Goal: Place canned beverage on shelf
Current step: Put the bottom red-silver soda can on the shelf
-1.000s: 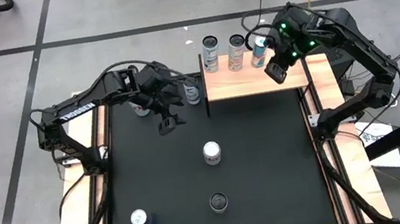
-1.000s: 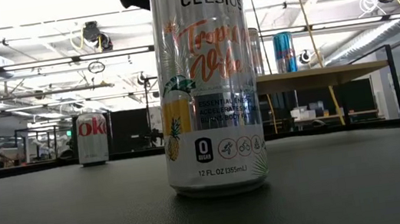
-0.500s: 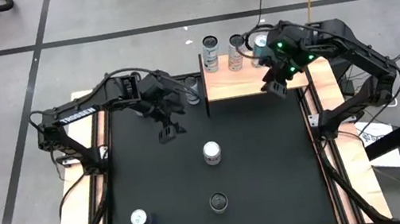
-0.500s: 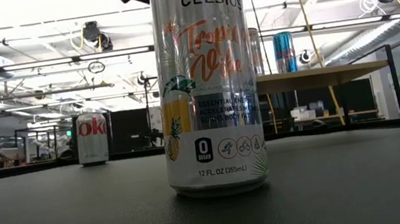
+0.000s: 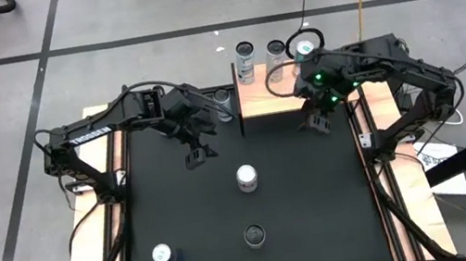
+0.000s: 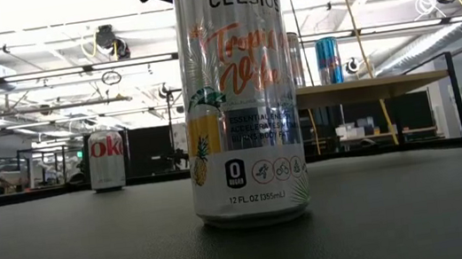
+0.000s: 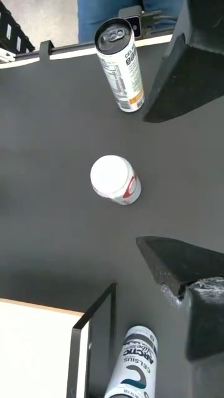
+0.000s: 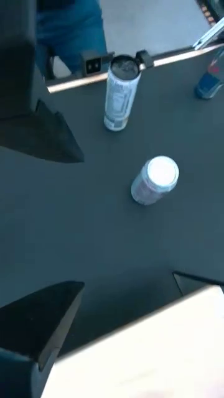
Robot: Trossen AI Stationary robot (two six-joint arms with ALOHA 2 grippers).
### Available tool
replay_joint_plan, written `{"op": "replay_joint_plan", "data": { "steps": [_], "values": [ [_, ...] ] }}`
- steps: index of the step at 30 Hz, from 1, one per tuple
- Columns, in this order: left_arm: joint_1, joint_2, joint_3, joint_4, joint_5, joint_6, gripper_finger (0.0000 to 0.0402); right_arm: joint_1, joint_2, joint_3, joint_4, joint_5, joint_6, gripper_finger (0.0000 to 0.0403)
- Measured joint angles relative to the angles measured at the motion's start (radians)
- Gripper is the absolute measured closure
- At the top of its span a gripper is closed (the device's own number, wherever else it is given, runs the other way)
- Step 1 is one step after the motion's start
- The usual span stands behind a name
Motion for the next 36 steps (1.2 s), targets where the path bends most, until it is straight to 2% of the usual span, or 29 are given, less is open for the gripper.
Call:
{"op": "replay_joint_plan", "data": {
  "steps": [3, 8, 11, 17, 26, 36],
  "values": [
    [0.000, 0.000, 0.000, 0.000, 0.000, -0.009, 0.0084, 0.028, 0.027, 0.000, 0.022, 0.001, 0.068, 0.0083],
    [0.000, 0.000, 0.000, 0.044, 0.000, -0.128, 0.0084, 0.046, 0.084, 0.000, 0.086, -0.003, 0.138, 0.0081],
    [0.000, -0.003, 0.000, 0.049, -0.003, -0.129, 0.0084, 0.044, 0.122, 0.000, 0.104, 0.000, 0.197, 0.0080],
    [0.008, -0.069, 0.000, 0.040, -0.123, -0.096, 0.0084, 0.061, 0.186, 0.000, 0.106, 0.001, 0.258, 0.0080],
    [0.029, -0.174, 0.000, 0.024, -0.169, -0.074, 0.0084, 0.137, 0.284, 0.000, 0.131, 0.001, 0.207, 0.0080],
    [0.028, -0.210, 0.000, -0.043, -0.175, -0.074, 0.0084, 0.238, 0.402, 0.000, 0.273, 0.005, 0.117, 0.0080]
  ]
}}
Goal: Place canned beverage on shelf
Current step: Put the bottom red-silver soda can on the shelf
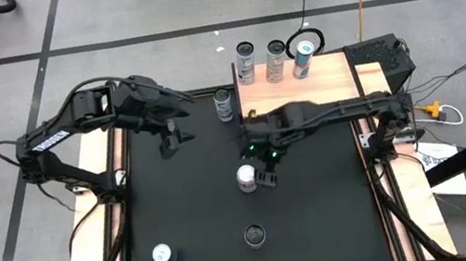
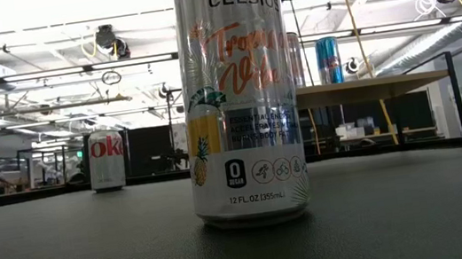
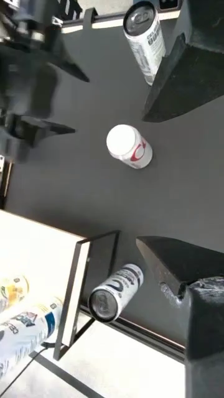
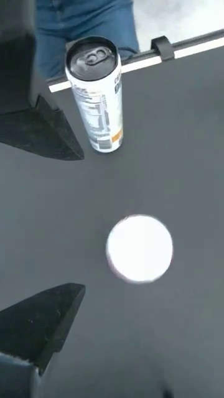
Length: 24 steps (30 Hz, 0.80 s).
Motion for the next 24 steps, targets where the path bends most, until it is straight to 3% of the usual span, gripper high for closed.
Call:
{"op": "replay_joint_plan", "data": {
  "steps": [10, 24],
  "values": [
    [0.000, -0.010, 0.000, 0.006, -0.054, 0.025, 0.0084, 0.014, 0.081, 0.000, 0.052, 0.125, -0.118, 0.0080],
    [0.000, -0.042, 0.000, -0.010, -0.053, 0.033, 0.0084, 0.016, 0.132, -0.001, 0.109, 0.130, -0.200, 0.0080]
  ]
}}
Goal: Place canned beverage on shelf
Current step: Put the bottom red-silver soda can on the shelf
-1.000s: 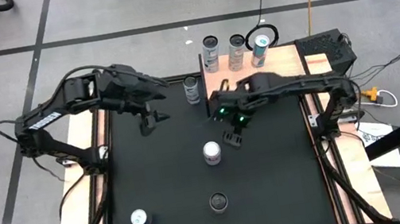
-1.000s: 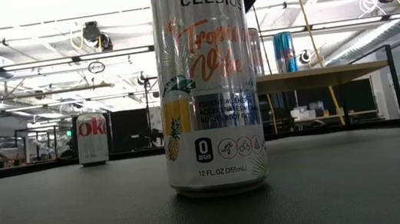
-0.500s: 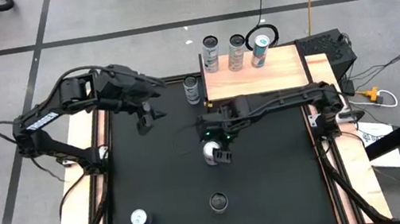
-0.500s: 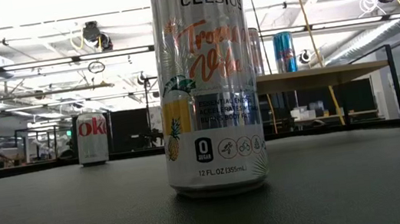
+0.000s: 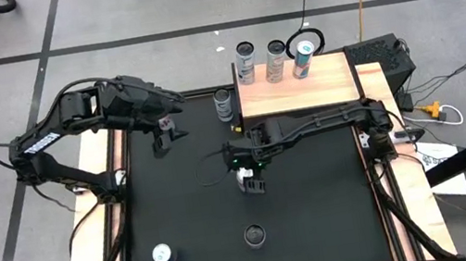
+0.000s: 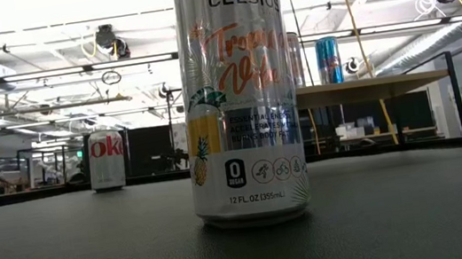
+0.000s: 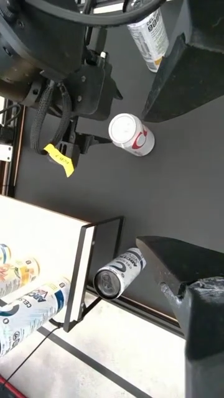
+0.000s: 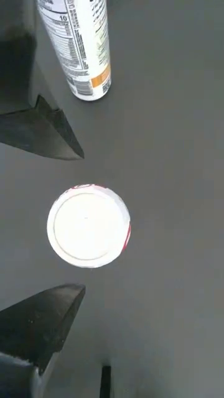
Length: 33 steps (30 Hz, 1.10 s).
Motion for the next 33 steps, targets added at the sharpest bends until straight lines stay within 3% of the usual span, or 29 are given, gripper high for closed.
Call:
{"op": "replay_joint_plan", "data": {
  "steps": [33],
  "values": [
    [0.000, 0.001, 0.000, -0.027, 0.000, -0.001, 0.0084, 0.010, 0.083, 0.001, -0.015, 0.022, 0.000, 0.0080]
  ]
}}
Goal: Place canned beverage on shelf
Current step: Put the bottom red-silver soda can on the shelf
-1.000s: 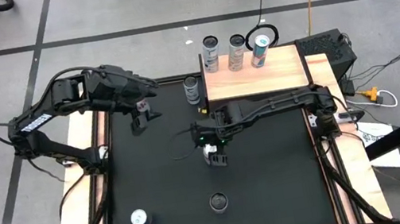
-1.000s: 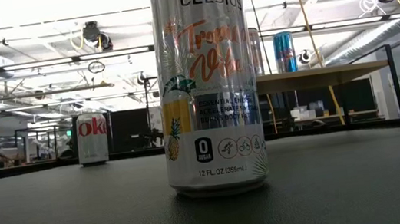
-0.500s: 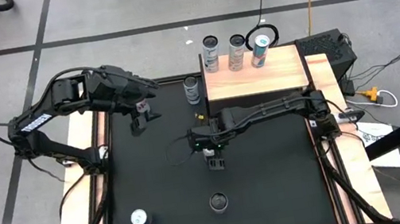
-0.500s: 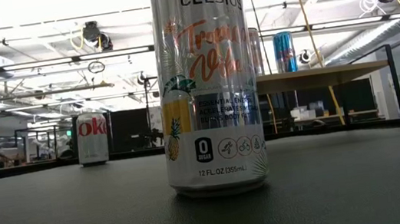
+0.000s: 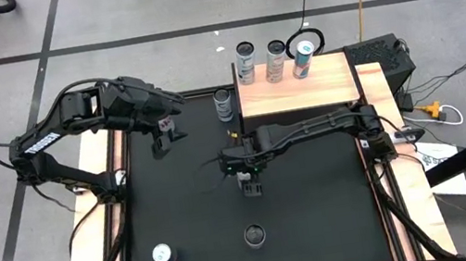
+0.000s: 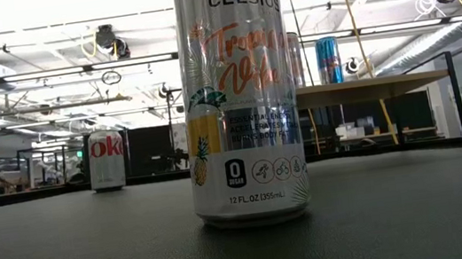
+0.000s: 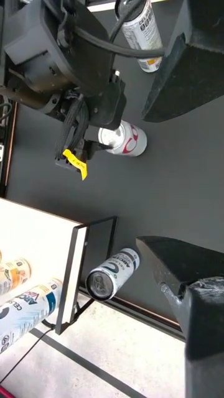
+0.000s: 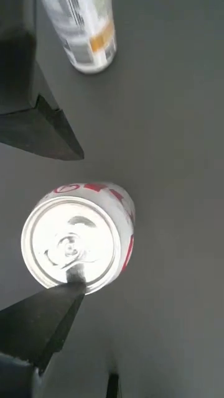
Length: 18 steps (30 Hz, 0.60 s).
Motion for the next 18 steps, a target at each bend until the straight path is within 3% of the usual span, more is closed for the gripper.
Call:
{"op": "replay_joint_plan", "data": {
  "steps": [18],
  "values": [
    [0.000, 0.000, 0.000, 0.001, 0.000, -0.001, 0.0084, -0.003, -0.037, -0.030, 0.004, 0.030, -0.002, 0.0080]
  ]
}}
